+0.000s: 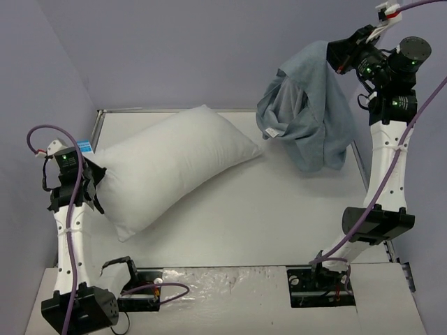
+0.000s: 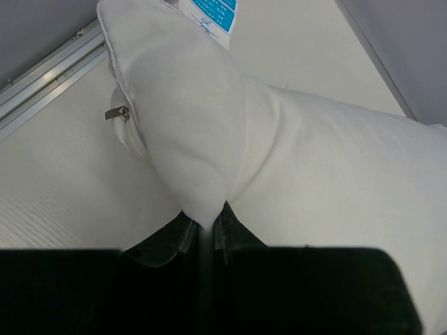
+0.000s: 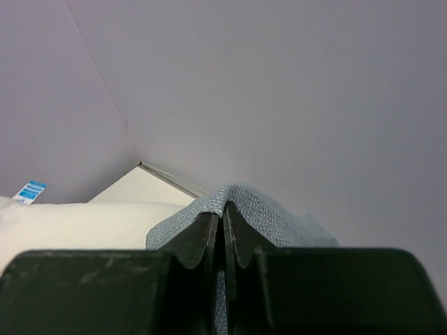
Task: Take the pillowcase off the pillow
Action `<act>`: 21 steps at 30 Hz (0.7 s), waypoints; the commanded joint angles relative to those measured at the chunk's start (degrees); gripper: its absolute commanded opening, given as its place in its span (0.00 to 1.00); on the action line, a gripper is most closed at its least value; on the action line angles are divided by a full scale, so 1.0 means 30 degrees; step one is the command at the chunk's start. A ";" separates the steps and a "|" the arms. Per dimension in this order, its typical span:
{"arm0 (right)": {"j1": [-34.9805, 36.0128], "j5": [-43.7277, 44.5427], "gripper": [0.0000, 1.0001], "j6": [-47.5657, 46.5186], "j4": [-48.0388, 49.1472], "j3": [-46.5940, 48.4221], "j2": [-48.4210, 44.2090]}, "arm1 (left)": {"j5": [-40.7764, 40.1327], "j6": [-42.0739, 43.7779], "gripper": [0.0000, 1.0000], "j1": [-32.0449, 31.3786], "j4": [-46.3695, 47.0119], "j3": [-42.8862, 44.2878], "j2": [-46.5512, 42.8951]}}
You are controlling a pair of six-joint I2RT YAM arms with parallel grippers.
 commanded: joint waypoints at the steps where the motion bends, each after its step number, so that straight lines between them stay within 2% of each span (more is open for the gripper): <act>1: -0.0129 0.0288 0.00 0.0758 0.2436 -0.1017 -0.1901 | 0.0191 0.0344 0.02 -0.0040 0.1901 -0.0607 -0.0345; 3: -0.0100 0.0495 0.00 0.0610 0.2553 -0.2628 -0.2460 | 0.0308 0.0228 0.02 -0.0040 0.2136 -0.1366 -0.0345; 6: 0.0162 0.1107 0.00 -0.0500 0.2349 -0.7691 -0.3865 | 0.0543 -0.0124 0.02 -0.0040 0.2693 -0.2246 -0.0433; 7: 0.0367 0.1488 0.00 -0.1200 0.2087 -1.0258 -0.4652 | 0.1123 -0.0183 0.02 -0.0040 0.2927 -0.2395 -0.0433; 8: 0.0688 0.2014 0.00 -0.3150 0.0982 -1.1356 -0.5008 | 0.1245 -0.0241 0.02 -0.0040 0.3016 -0.2542 -0.0433; 11: 0.2210 0.4620 0.00 -0.6174 -0.0723 -1.5254 -0.6180 | 0.1771 -0.0417 0.06 -0.0069 0.3075 -0.3069 -0.0608; 14: 0.2888 0.6790 0.00 -0.7209 -0.0817 -1.8451 -0.6944 | 0.1861 -0.0797 0.21 -0.0069 0.2930 -0.3714 -0.1046; 15: 0.2888 0.7172 0.00 -0.7329 -0.0845 -1.8950 -0.7032 | 0.1890 -0.0885 0.36 -0.0069 0.2900 -0.3860 -0.1164; 17: 0.2888 0.8402 0.00 -0.7709 -0.0846 -2.0149 -0.7150 | 0.1949 -0.1091 0.52 -0.0069 0.2637 -0.4096 -0.1486; 18: 0.2888 0.8754 0.00 -0.8146 -0.0846 -2.0418 -0.7092 | 0.1920 -0.1091 0.67 -0.0069 0.2462 -0.4038 -0.1604; 21: 0.2830 0.9722 0.00 -0.9027 -0.1165 -2.1064 -0.6859 | 0.1686 -0.0800 0.82 0.0018 0.1323 -0.3454 -0.2014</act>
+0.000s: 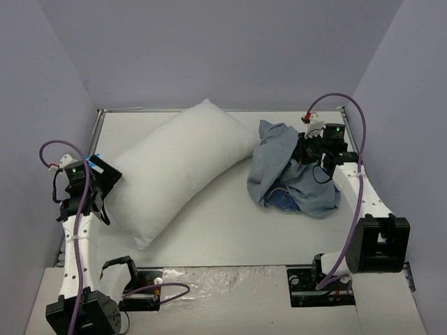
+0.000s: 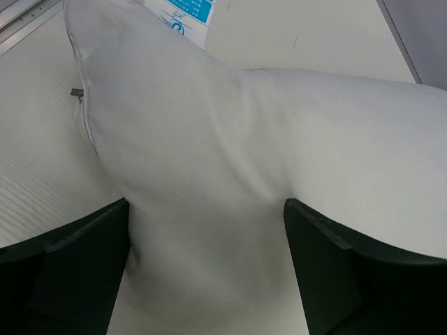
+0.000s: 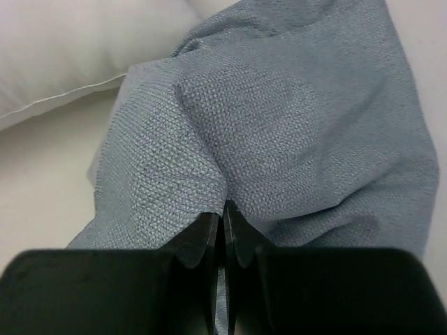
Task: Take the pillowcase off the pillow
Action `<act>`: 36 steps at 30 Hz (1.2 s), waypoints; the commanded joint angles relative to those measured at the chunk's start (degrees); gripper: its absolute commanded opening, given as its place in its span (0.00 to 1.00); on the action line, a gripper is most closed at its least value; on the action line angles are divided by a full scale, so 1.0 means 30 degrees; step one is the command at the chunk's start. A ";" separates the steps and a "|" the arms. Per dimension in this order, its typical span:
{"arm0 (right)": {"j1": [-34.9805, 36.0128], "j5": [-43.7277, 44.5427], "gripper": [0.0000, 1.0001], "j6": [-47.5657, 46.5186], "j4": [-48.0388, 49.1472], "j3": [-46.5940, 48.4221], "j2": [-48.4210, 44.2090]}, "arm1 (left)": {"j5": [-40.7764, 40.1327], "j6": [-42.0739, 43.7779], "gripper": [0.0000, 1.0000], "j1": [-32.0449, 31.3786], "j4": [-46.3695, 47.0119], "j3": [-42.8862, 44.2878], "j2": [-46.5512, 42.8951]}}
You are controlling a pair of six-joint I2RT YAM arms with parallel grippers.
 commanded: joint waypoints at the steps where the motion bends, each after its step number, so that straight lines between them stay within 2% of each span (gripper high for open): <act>1: -0.0179 0.2073 0.00 -0.1881 0.0472 -0.0118 -0.0934 | -0.0026 0.0221 0.85 0.0106 -0.0714 0.1238 -0.0900; 3: -0.0209 0.2192 0.01 -0.2496 0.0005 -0.0148 -0.0729 | -0.0729 0.0543 0.92 0.0135 -0.1415 0.1884 -0.1135; 6: -0.0238 0.2222 0.18 -0.3755 -0.1050 0.0202 -0.0494 | -0.0760 0.1040 0.98 0.0136 -0.1713 0.3348 -0.1516; 7: -0.0267 0.2106 0.36 -0.4135 -0.1459 0.0406 -0.0465 | -0.0615 0.1130 0.94 0.0136 -0.1742 0.4164 -0.1633; 8: -0.0296 0.2105 0.48 -0.4545 -0.2246 0.0931 -0.0523 | -0.0005 0.1218 0.94 0.0136 -0.1626 0.4579 -0.1634; 9: -0.0326 0.2250 0.63 -0.5129 -0.2544 0.1226 -0.0639 | 0.0552 0.1277 0.94 0.0136 -0.1509 0.4960 -0.1634; 10: -0.0500 0.2599 0.88 -0.5338 -0.2750 0.1548 -0.0756 | 0.1167 0.1248 0.94 0.0107 -0.1334 0.5283 -0.1576; 11: -0.0647 0.2690 0.97 -0.5514 -0.3158 0.2189 -0.1164 | 0.2565 0.0987 0.94 0.0019 -0.0781 0.5779 -0.1575; 12: -0.0822 0.2749 1.00 -0.5806 -0.3365 0.2602 -0.1371 | 0.3333 0.0781 0.94 -0.0039 -0.0311 0.5929 -0.1517; 16: -0.1702 0.3011 1.00 -0.5316 -0.4450 0.4857 -0.1957 | 0.5771 0.0018 0.94 -0.1734 0.1917 0.6398 -0.1108; 19: -0.1762 0.5146 1.00 -0.3650 -0.4656 0.5915 -0.2309 | 0.5919 0.0426 0.94 -0.4982 0.2651 0.6750 -0.0435; 20: -0.1762 0.6283 1.00 -0.3264 -0.4772 0.6061 -0.2600 | 0.5803 0.1008 0.94 -0.7108 0.2682 0.6896 -0.0288; 24: -0.2054 0.6763 1.00 -0.2207 -0.5037 0.6239 -0.3480 | 0.4253 0.2651 0.94 -1.1400 0.2185 0.6840 0.0561; 27: -0.2316 0.7578 1.00 -0.0862 -0.5096 0.6122 -0.4184 | 0.3635 0.3239 0.94 -1.3041 0.1979 0.6751 0.1001; 30: -0.2523 0.8080 1.00 -0.0331 -0.5212 0.5917 -0.4594 | 0.3342 0.3591 0.94 -1.3777 0.1979 0.6722 0.1295; 36: -0.2523 0.8959 1.00 -0.0038 -0.5213 0.5565 -0.4976 | 0.3195 0.3855 0.94 -1.3927 0.1950 0.6166 0.0857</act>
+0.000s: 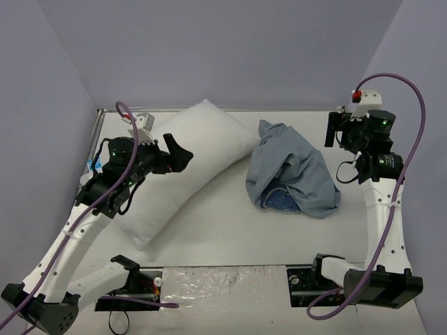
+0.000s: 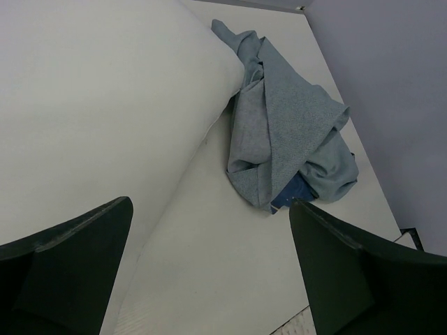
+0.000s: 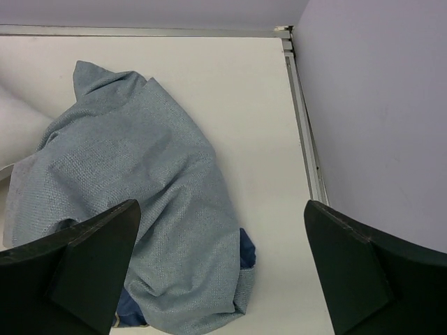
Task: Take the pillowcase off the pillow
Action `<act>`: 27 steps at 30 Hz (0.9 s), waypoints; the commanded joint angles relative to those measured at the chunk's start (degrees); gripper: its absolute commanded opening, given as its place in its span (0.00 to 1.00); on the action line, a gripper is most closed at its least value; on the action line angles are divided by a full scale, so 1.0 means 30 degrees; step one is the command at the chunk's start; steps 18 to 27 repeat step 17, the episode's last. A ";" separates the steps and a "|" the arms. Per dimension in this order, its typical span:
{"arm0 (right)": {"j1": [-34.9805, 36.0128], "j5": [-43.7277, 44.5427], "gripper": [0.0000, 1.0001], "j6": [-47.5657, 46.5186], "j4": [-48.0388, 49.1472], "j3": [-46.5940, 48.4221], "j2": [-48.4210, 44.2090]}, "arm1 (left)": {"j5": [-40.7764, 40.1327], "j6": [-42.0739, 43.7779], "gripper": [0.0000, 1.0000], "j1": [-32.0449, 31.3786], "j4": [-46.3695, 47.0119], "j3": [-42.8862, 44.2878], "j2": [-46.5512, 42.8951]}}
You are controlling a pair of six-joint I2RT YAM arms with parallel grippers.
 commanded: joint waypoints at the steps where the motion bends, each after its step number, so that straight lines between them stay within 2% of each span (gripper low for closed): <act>1: -0.0053 0.1099 1.00 0.0582 0.0069 -0.0140 -0.0474 | -0.0455 0.0657 0.94 -0.0084 0.0136 -0.0173 -0.0593; 12: -0.0053 0.0925 1.00 0.0232 0.0098 -0.0022 -0.0035 | -0.1070 0.0511 0.94 -0.0084 -0.0393 -0.0877 -0.1619; 14: -0.0053 0.0807 0.97 0.0433 0.0244 -0.0139 -0.0035 | -0.1158 0.0511 0.94 -0.0055 -0.0422 -0.0994 -0.1678; 17: -0.0053 0.0719 1.00 0.0640 0.0420 -0.0228 0.0082 | -0.1363 0.0482 0.94 -0.0084 -0.0509 -0.0966 -0.1853; 27: -0.0053 0.0719 1.00 0.0640 0.0420 -0.0228 0.0082 | -0.1363 0.0482 0.94 -0.0084 -0.0509 -0.0966 -0.1853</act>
